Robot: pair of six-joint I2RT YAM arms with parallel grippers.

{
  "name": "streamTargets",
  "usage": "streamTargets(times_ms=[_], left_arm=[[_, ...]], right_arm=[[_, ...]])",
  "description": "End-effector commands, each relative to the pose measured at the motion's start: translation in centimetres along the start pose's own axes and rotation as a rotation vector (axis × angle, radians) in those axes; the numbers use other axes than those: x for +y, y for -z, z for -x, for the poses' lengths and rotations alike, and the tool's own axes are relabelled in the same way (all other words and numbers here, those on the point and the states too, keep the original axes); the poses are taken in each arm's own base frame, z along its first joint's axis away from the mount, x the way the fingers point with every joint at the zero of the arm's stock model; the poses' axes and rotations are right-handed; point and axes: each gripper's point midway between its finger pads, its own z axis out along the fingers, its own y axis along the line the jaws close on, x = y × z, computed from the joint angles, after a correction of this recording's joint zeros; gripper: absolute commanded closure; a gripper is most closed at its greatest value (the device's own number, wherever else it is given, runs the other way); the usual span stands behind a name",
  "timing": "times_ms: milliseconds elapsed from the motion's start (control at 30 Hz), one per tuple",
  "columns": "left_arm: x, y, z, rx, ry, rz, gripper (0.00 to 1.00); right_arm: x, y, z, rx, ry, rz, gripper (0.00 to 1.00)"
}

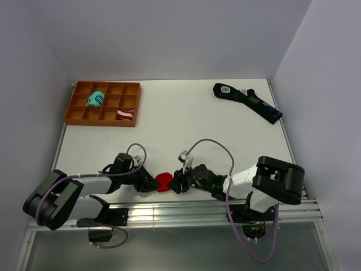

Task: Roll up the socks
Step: Roll the sock at the center of the board.

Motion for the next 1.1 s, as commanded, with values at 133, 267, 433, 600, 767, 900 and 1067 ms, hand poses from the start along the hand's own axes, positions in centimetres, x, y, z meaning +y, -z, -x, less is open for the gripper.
streamTargets(times_ms=[133, 267, 433, 600, 767, 900, 1067], left_arm=[[4.4, 0.2, 1.1, -0.049, 0.08, 0.161, 1.0], [4.3, 0.3, 1.4, -0.048, 0.087, 0.171, 1.0], [4.2, 0.2, 1.6, -0.045, 0.086, 0.186, 1.0], [4.0, 0.2, 1.8, -0.038, 0.096, 0.182, 1.0], [3.6, 0.1, 1.8, -0.029, 0.1, 0.17, 1.0], [3.7, 0.1, 1.8, -0.029, 0.098, 0.168, 1.0], [3.7, 0.0, 1.7, -0.025, 0.099, 0.159, 1.0]], right_arm=[[0.7, 0.5, -1.1, -0.019, 0.006, 0.047, 0.47], [1.2, 0.8, -1.1, -0.031, 0.008, 0.08, 0.46], [1.2, 0.6, -1.5, -0.016, 0.029, 0.079, 0.46], [0.9, 0.3, -2.3, 0.006, 0.037, 0.06, 0.46], [0.1, -0.3, -3.4, 0.037, 0.021, 0.022, 0.48], [-0.2, -0.1, -3.5, 0.034, 0.014, 0.009, 0.55], [0.0, -0.3, -3.8, 0.062, -0.001, 0.008, 0.69]])
